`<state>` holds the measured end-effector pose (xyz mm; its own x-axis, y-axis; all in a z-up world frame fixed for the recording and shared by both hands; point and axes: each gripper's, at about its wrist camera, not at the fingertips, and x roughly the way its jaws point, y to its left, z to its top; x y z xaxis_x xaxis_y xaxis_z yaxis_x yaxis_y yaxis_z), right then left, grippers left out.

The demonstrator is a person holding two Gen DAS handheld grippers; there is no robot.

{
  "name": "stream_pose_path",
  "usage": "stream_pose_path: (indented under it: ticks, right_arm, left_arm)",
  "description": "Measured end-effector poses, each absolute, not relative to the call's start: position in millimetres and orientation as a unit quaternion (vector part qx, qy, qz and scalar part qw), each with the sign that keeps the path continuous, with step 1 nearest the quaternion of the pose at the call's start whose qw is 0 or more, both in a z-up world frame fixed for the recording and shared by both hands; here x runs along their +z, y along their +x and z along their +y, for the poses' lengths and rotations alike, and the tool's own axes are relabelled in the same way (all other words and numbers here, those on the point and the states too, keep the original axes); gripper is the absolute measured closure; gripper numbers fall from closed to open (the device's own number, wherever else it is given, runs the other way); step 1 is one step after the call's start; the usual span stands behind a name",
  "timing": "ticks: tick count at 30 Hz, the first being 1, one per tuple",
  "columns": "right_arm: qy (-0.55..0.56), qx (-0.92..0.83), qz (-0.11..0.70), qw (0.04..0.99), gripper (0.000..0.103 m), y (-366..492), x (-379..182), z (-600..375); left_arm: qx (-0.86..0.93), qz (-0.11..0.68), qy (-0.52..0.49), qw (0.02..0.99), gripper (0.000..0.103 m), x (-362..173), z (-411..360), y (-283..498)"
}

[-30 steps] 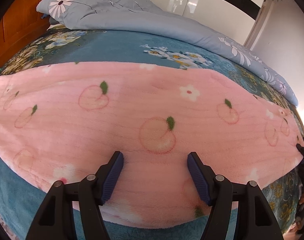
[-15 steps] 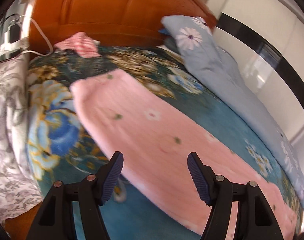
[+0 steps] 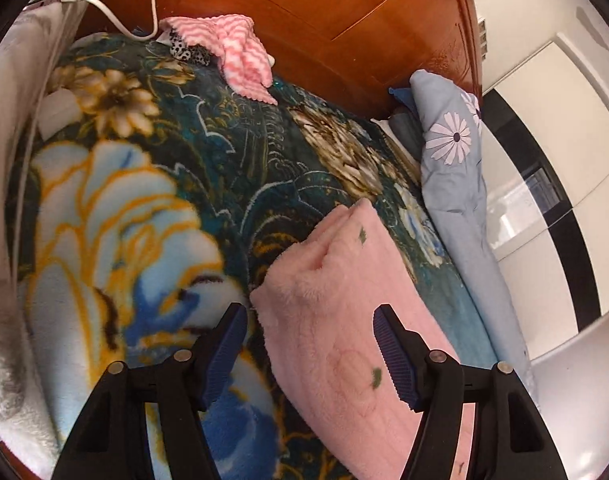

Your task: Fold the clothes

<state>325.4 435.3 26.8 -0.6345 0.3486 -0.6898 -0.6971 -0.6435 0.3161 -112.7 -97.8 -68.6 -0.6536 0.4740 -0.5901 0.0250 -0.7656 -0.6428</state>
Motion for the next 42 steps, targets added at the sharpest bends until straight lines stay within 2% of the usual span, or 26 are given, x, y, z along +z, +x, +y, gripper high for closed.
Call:
stream_pose_path:
  ticks: [1,2,3,7,12,15,18,22,27,33,36,38,42]
  right_arm:
    - [-0.304,0.858,0.286,0.298,0.032,320.3,27.4,430.5]
    - [-0.306,0.862,0.279,0.293,0.032,316.7,28.9,425.8]
    - [-0.308,0.866,0.271,0.287,0.032,313.7,30.7,421.1]
    - [-0.306,0.872,0.264,0.277,0.032,314.3,35.5,417.0]
    - [-0.286,0.865,0.29,0.292,0.032,339.4,35.7,431.7]
    - [-0.281,0.862,0.31,0.287,0.032,354.5,30.9,439.8]
    - [-0.283,0.859,0.321,0.281,0.032,367.9,22.7,444.4]
    - [-0.281,0.853,0.342,0.277,0.032,384.5,14.8,457.0]
    - [-0.284,0.855,0.339,0.271,0.032,394.4,12.9,464.2]
    - [-0.291,0.853,0.347,0.259,0.032,393.5,3.8,464.0]
    - [-0.278,0.861,0.346,0.248,0.032,386.5,7.5,463.1]
    - [-0.27,0.868,0.345,0.234,0.032,374.8,11.4,462.1]
    - [-0.267,0.878,0.362,0.166,0.032,332.6,12.8,457.3]
  left_arm:
    - [0.852,-0.315,-0.395,0.134,0.048,-69.2,-96.3,-115.4]
    - [0.852,-0.314,-0.398,0.132,0.07,-70.3,-95.4,-118.1]
    - [0.85,-0.314,-0.405,0.123,0.082,-72.0,-95.8,-121.0]
    - [0.865,-0.283,-0.4,0.11,0.087,-55.9,-88.2,-118.4]
    - [0.913,-0.188,-0.323,0.164,0.088,30.4,-31.9,-78.2]
    - [0.925,-0.132,-0.276,0.226,0.088,85.2,26.2,-36.8]
    - [0.919,-0.07,-0.255,0.292,0.088,115.0,99.4,10.6]
    - [0.891,-0.01,-0.27,0.364,0.088,108.0,196.8,72.0]
    - [0.839,0.04,-0.326,0.434,0.088,54.9,293.6,139.0]
    - [0.79,0.1,-0.405,0.45,0.086,-3.8,341.8,177.8]
    - [0.766,0.095,-0.426,0.471,0.069,-12.4,331.8,186.4]
    - [0.754,0.067,-0.426,0.495,0.053,-5.9,312.0,187.8]
    - [0.772,0.004,-0.402,0.493,0.044,10.3,260.8,171.7]
